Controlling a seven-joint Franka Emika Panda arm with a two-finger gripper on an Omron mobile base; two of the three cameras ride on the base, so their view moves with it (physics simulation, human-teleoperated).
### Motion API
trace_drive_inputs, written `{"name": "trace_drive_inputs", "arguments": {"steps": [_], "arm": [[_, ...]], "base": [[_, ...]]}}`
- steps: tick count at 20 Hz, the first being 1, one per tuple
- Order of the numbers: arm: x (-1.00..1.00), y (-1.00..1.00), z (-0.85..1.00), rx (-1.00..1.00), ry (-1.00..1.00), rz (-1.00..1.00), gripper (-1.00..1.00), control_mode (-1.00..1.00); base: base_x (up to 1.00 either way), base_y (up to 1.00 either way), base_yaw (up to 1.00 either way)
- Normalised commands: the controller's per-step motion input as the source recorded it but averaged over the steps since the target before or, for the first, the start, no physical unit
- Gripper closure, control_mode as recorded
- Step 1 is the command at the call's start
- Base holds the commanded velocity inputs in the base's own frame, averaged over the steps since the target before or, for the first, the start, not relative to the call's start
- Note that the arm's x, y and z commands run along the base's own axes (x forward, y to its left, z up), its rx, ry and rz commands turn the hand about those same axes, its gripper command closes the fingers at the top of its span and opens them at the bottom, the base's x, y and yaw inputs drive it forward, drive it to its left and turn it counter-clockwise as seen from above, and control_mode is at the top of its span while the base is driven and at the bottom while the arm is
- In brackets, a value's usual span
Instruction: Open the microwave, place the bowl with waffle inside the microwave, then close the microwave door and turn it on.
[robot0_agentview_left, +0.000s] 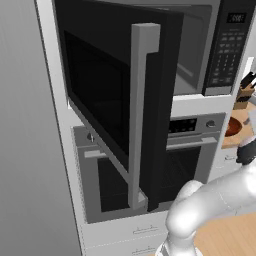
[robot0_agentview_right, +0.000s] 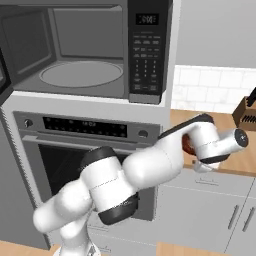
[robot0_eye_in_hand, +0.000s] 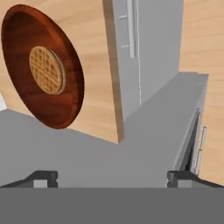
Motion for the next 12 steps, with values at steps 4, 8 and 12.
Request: {"name": "trace_drive_inputs", "arguments": {"steps": [4, 8, 12], "arm": [[0.49, 0.00, -0.32, -0.03, 0.12, -0.02, -1.00, -1.00], [0.44, 0.00, -0.49, -0.11, 0.07, -0.05, -1.00, -1.00], [0.29, 0.04, -0.49, -0.15, 0.00, -0.04, -1.00, -1.00]], "base": [[0.00, 0.00, 0.00], [0.00, 0.00, 0.00], [0.00, 0.00, 0.00]]}}
